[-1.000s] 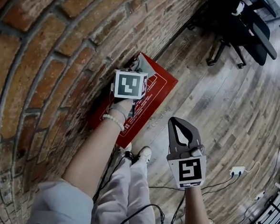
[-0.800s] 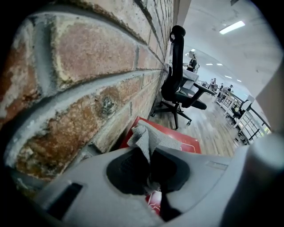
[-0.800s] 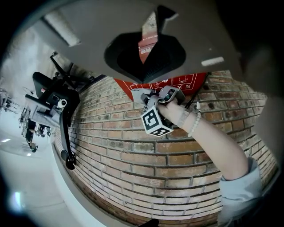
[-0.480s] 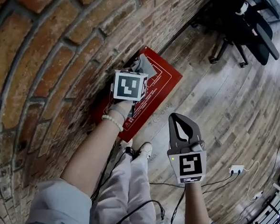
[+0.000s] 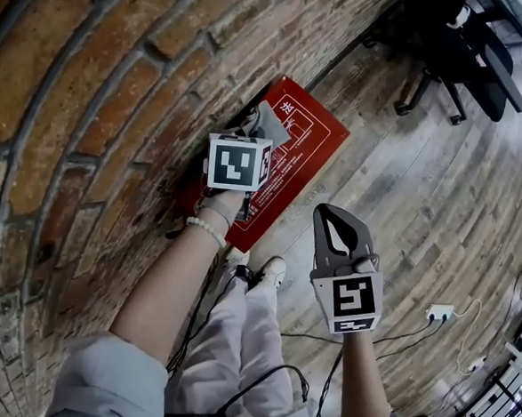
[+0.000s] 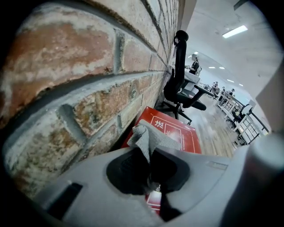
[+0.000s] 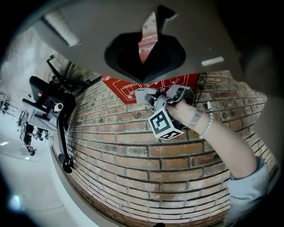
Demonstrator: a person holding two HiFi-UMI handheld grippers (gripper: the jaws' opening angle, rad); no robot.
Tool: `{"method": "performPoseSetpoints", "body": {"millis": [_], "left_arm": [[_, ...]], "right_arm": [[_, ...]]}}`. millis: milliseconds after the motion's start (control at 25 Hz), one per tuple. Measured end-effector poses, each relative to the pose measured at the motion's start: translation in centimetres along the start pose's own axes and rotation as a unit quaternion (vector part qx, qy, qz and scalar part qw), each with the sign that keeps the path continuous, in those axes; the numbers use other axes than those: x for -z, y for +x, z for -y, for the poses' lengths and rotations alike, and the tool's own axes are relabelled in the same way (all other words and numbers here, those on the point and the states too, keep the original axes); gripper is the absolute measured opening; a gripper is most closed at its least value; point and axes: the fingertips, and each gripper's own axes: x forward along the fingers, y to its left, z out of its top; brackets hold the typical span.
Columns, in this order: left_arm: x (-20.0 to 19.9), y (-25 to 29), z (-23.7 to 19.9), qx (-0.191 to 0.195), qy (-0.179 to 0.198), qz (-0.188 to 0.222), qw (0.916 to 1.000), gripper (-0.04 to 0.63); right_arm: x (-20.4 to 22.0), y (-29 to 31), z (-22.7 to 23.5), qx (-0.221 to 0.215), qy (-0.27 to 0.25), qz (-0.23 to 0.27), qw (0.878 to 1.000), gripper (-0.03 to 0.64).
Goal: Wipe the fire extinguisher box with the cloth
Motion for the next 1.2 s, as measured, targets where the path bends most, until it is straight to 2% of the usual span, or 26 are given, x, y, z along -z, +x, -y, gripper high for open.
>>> {"method": "performPoseSetpoints", "body": {"millis": [600, 1040, 1200], "left_arm": [[4.7, -3.7, -2.2, -0.008, -0.038, -0.008, 0.9992, 0.015], [7.9, -6.6, -4.2, -0.018, -0.091, -0.004, 0.9957, 0.015], [9.0, -7.6, -4.9, -0.024, -0.096, -0.002, 0.9951, 0.015]], "right_arm": [[0.7, 0.3, -3.5, -0.014, 0.004, -0.011, 1.0, 0.011], [0.9, 0.4, -5.9, -0.028, -0.001, -0.017, 0.999, 0.011], [1.0, 0.5, -6.4, -0.031, -0.002, -0.019, 0.999, 0.011]]}}
